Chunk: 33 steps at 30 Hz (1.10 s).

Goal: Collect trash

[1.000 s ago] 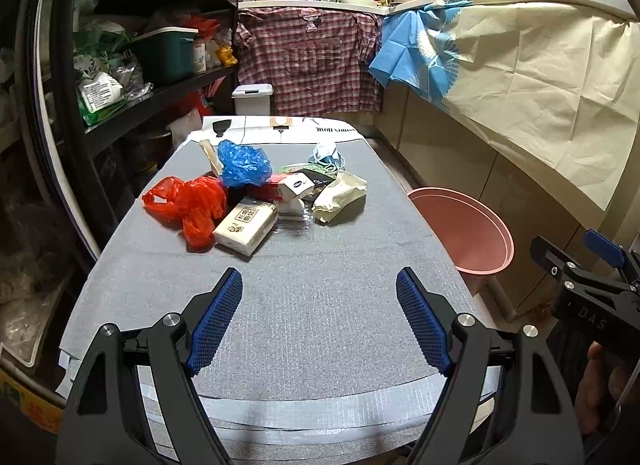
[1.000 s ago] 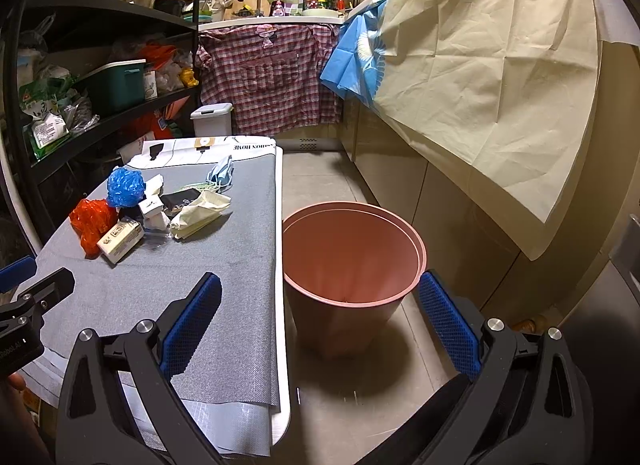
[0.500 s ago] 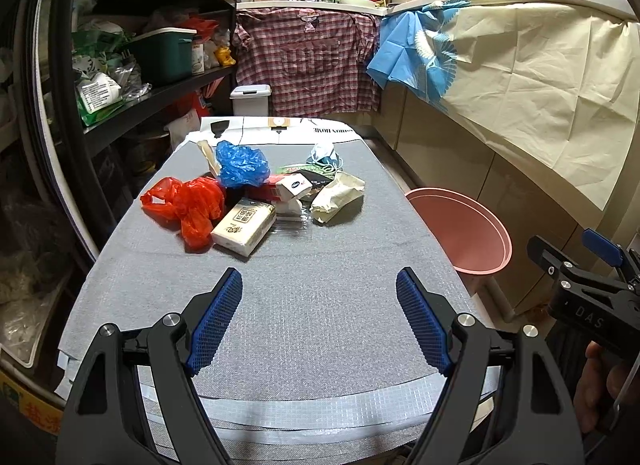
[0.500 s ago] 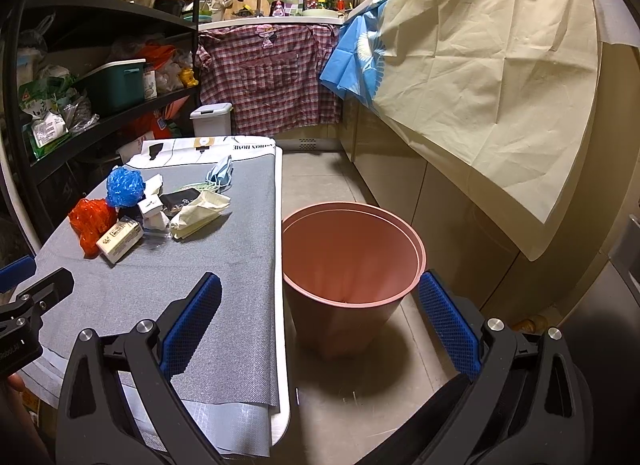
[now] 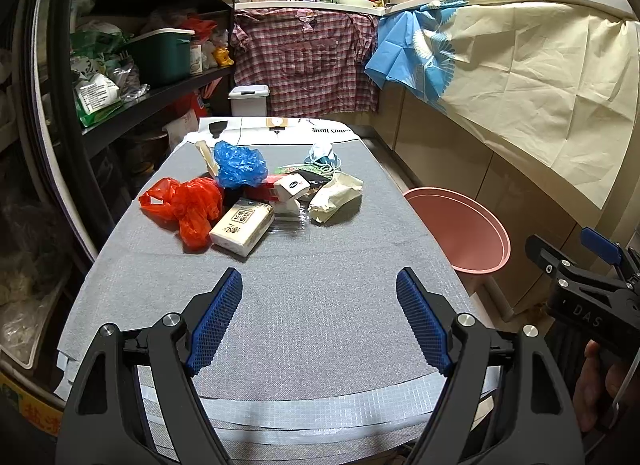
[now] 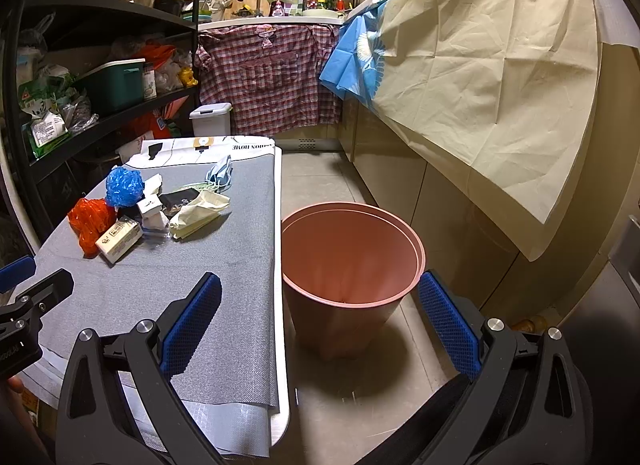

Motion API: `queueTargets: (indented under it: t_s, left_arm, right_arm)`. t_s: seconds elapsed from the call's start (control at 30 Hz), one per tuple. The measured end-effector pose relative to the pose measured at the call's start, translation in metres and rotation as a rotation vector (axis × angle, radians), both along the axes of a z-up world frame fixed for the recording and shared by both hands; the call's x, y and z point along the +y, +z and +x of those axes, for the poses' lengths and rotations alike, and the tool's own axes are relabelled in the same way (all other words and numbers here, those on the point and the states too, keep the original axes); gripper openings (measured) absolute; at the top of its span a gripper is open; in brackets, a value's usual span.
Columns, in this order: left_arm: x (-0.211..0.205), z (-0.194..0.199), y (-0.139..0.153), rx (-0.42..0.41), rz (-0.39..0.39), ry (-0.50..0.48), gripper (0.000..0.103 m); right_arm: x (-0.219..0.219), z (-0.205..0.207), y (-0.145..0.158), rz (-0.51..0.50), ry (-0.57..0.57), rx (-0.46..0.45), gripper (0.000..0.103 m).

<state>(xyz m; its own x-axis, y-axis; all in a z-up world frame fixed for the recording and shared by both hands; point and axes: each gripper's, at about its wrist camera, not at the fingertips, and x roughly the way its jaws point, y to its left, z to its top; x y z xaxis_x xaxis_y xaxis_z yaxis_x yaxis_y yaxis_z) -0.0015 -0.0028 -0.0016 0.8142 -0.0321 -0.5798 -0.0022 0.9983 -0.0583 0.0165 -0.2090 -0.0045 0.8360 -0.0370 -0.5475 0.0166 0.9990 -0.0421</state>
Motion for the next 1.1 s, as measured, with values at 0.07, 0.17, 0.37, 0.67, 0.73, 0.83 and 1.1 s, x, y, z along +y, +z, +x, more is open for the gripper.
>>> queueTargets:
  t_s: [0.07, 0.17, 0.37, 0.67, 0.73, 0.83, 1.1]
  left_arm:
    - [0.000, 0.000, 0.000, 0.000, 0.002, 0.000, 0.077]
    - [0.000, 0.000, 0.000, 0.001, 0.001, 0.000, 0.077]
    - [-0.001, 0.000, 0.000, 0.008, -0.007, 0.005, 0.074]
    - [-0.007, -0.002, 0.005, -0.001, -0.009, 0.017, 0.061]
    - [-0.003, -0.003, 0.006, 0.000, -0.018, 0.023, 0.057]
    - [0.005, -0.004, 0.007, 0.002, -0.020, 0.033, 0.048]
    - [0.016, 0.006, 0.027, -0.036, 0.012, 0.012, 0.041]
  right_arm:
    - [0.000, 0.000, 0.000, 0.001, -0.001, 0.001, 0.097]
    - [0.000, 0.000, 0.000, 0.002, -0.001, 0.000, 0.097]
    - [-0.001, -0.001, 0.001, 0.001, 0.004, -0.002, 0.094]
    - [0.003, -0.005, 0.007, 0.012, 0.032, -0.024, 0.079]
    - [0.002, -0.006, 0.009, 0.042, 0.039, -0.041, 0.069]
    - [0.004, -0.005, 0.012, 0.081, 0.052, -0.046, 0.063]
    - [0.020, 0.019, 0.018, 0.153, 0.112, -0.007, 0.057]
